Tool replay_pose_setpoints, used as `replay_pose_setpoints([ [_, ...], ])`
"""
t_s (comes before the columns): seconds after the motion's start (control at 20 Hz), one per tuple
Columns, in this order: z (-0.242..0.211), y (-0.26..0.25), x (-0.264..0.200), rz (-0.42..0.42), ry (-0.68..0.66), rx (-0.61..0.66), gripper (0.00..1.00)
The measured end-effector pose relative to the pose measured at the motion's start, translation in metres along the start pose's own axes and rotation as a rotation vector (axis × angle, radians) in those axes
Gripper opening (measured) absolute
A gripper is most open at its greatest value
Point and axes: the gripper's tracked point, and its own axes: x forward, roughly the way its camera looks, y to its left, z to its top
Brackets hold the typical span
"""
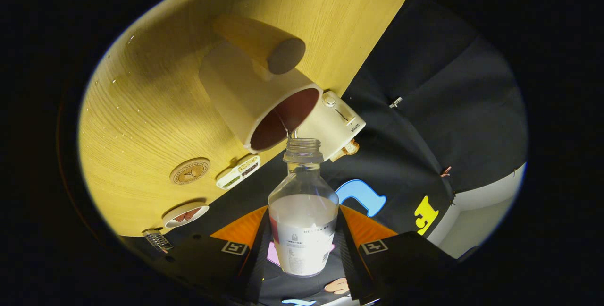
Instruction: Take the bottle from table, then pour the juice into the cup, finally place the bottle on the coaster
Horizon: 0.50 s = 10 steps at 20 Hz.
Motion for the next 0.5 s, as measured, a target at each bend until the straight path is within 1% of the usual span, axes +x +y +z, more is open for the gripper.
replay_pose_setpoints([
  [0.5, 0.0002, -0.0006, 0.0053, 0.012, -0.009, -0.007, 0.71],
])
